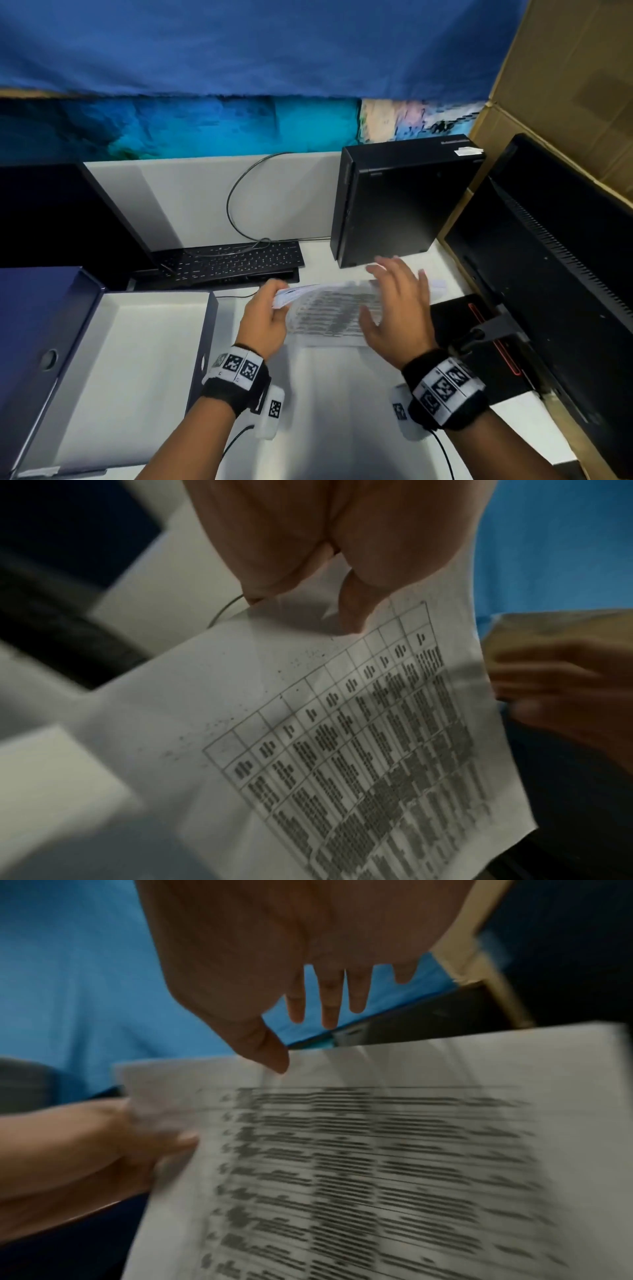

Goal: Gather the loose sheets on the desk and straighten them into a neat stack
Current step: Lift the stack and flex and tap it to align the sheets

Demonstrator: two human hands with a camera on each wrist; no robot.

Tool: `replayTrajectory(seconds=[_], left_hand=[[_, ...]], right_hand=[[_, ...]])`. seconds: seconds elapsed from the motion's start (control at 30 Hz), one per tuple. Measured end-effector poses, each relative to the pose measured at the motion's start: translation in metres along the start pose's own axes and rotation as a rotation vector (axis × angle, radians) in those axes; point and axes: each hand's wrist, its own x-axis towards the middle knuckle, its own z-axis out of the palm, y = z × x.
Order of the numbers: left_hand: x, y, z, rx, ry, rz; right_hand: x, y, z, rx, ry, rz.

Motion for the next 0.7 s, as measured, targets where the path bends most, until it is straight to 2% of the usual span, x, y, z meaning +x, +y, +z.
replayTrajectory(seconds=[0.1,0.17,0.23,0.3,0.37,0.43,0.5,0.53,0.7], left_hand=[[0.014,0.038,-0.006,0.119,-0.015,0.261],[0.020,0.050,-0.012,0.164,0.020,0.350],[0.022,0.055,-0.022,0.157,0.148,0.324],[0.024,0.049,-0.031,0.107,0.341,0.213],[0.028,0.035,-0.038,0.033,0.474,0.080],[0.033,0.025,-0.042,-0.195,0.452,-0.040],[0.034,0.029,-0.042,-0.412,0.304,-0.104],[0.034,0.032,-0.041,-0.445,0.261,-0.088],[0.020,0.043,-0.029,-0.443,0.259,0.038]], right_hand=[[0.022,-0.027,0.000,-0.048,-0.053,-0.112],[0.033,-0.031,-0.004,0.010,-0.040,-0.094],[0.038,-0.027,-0.008,0.101,-0.046,-0.038],[0.039,-0.019,-0.013,0.254,-0.016,0.042],[0.041,-0.013,-0.018,0.492,0.017,0.144],[0.042,-0.012,-0.021,0.703,0.013,0.214],[0.043,-0.015,-0.022,0.830,0.013,0.226],[0.043,-0.017,-0.020,0.875,0.029,0.229],[0.032,-0.011,0.001,0.988,0.059,0.314]])
